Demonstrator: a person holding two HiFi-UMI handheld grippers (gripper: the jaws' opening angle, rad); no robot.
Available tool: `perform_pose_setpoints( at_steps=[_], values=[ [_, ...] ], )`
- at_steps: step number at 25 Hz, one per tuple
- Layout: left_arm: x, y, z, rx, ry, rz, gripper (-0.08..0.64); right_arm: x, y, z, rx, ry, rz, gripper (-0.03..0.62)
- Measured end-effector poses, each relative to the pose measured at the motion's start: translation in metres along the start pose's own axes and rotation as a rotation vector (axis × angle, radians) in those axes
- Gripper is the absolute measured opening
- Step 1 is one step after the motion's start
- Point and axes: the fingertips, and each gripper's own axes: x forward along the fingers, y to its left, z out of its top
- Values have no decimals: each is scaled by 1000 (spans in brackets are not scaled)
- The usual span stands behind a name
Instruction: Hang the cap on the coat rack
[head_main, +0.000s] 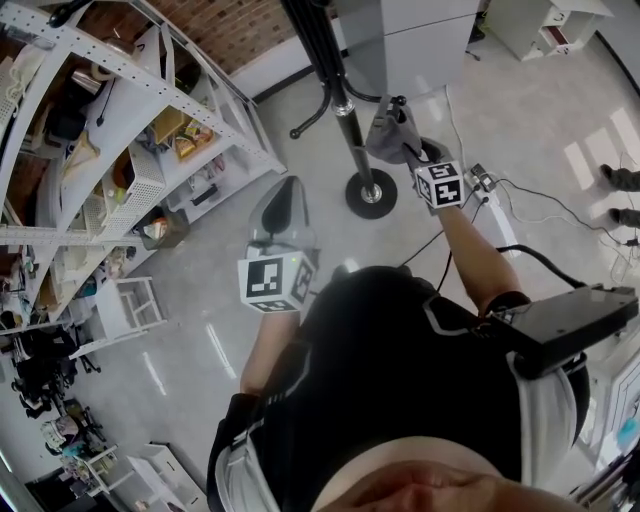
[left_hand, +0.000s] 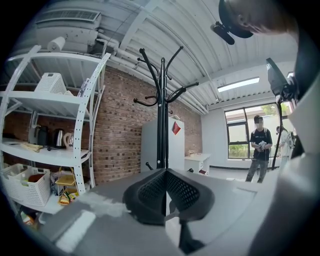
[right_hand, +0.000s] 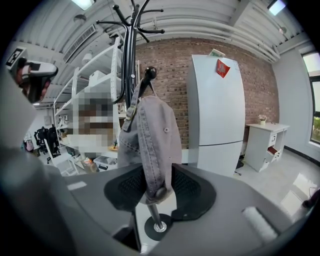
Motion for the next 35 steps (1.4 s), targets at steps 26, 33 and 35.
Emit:
perform_pose_setpoints(
  at_steps=[26, 33, 35],
  values=[
    [-4, 3, -10, -33, -22, -186, 17, -124, 71, 115, 15, -296, -71, 162],
    [-6, -4, -6, -53, -67, -250, 18, -158, 106, 145, 6, -355, -41, 21],
    [-6, -7, -8, -63, -69, -263, 18, -166, 112, 151, 1, -358, -36, 17]
  ],
)
